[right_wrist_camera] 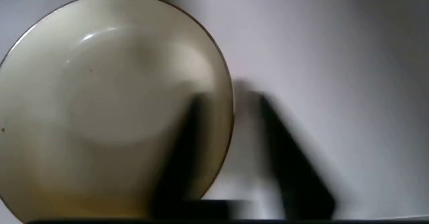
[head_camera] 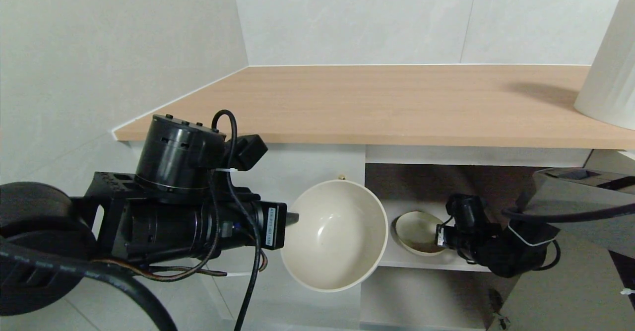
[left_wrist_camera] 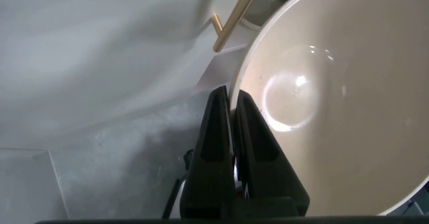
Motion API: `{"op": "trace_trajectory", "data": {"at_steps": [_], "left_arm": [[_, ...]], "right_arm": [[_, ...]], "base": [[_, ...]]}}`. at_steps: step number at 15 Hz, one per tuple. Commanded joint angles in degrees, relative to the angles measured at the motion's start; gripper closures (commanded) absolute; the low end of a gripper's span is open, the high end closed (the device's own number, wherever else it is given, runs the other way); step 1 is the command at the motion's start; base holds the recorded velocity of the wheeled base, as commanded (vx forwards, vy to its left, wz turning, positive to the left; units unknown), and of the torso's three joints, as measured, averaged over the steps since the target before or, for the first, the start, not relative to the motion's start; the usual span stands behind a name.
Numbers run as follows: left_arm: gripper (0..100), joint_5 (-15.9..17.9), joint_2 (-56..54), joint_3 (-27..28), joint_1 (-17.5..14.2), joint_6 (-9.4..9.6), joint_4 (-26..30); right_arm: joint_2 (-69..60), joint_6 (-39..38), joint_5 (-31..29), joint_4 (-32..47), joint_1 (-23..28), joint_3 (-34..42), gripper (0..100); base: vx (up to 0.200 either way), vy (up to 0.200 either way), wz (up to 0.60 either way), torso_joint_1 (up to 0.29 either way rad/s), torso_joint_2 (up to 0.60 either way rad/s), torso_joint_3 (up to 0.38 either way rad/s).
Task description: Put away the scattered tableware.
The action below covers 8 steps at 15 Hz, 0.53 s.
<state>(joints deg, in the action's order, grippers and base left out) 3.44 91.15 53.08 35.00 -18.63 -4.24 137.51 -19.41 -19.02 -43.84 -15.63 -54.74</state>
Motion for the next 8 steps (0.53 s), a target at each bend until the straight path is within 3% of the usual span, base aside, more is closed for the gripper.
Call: {"op": "trace_trajectory", "data": {"at_steps": [1,3,5,7,8], "left_arm": [[100,-0.3,0.9,0.0,0.0,-0.01,-0.2],[100,-0.4,2.3,0.0,0.7,-0.01,-0.4],[100,-0.8,4.7,-0.1,2.2,-0.01,-0.3],[100,-1.6,6.9,-1.0,3.5,0.17,0.0],[100,-4.4,9.4,-1.8,4.7,1.58,0.1]], "right_arm": [[-2.1,0.0,0.1,0.0,-0.1,0.9,0],[-7.3,0.2,0.8,0.6,-0.8,4.2,0],[-16.0,0.4,6.4,2.0,-3.1,9.0,0],[-23.3,0.7,9.9,6.8,-5.9,11.6,0],[-30.7,0.8,12.3,14.2,-9.0,11.8,0]], "base": [[0.000,0.000,0.00,0.000,0.00,0.000],[0.000,0.000,0.00,0.000,0.00,0.000],[0.000,0.000,0.00,0.000,0.00,0.000],[0.000,0.000,0.00,0.000,0.00,0.000],[0.000,0.000,0.00,0.000,0.00,0.000]]}}
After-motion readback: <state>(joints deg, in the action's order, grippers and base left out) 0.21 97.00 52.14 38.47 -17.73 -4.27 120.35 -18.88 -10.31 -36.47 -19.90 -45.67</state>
